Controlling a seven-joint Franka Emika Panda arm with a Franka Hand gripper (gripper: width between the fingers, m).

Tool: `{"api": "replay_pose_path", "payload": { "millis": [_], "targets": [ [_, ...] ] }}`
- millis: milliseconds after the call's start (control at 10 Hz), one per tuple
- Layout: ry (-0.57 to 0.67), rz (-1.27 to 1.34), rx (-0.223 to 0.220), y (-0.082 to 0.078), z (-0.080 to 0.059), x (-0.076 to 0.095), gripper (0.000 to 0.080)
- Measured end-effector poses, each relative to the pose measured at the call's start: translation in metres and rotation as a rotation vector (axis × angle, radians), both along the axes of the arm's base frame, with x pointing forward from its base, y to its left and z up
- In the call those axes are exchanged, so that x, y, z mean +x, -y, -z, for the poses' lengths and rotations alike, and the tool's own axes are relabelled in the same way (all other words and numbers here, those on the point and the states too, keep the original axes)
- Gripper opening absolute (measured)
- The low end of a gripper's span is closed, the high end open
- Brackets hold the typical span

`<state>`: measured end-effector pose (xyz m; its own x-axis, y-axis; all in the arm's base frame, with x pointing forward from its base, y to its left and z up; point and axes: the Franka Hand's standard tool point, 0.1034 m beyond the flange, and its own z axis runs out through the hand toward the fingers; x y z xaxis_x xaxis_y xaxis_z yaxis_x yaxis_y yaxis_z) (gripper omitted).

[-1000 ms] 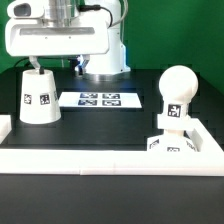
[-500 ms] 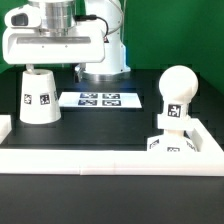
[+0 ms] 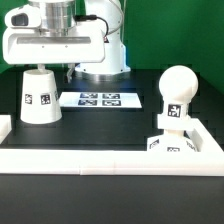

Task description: Assemble lamp

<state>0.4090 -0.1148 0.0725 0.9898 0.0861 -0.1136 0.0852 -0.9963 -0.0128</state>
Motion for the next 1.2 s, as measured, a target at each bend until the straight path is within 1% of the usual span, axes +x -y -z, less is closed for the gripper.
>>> {"api": "replay_pose_path", "payload": {
  "millis": [100,200,600,700,900,1100,1200],
  "targets": [
    [0.000,0.000,0.000,0.000,0.000,0.000,0.0093],
    [0.003,-0.001,0.000,0.000,-0.001,0.001,0.0044],
    [0.003,-0.001,0.000,0.000,-0.001,0.001,0.0044],
    [0.003,0.009,-0.001,-0.003,-0.002,0.001,0.0044],
    [0.003,0.015,0.006,-0.019,-0.011,0.005,0.0044],
    [-0.020,0.044,0.022,-0.042,-0.026,0.008,0.0044],
    [-0.024,0.052,0.026,-0.052,-0.035,0.013,0.0044]
  ]
}}
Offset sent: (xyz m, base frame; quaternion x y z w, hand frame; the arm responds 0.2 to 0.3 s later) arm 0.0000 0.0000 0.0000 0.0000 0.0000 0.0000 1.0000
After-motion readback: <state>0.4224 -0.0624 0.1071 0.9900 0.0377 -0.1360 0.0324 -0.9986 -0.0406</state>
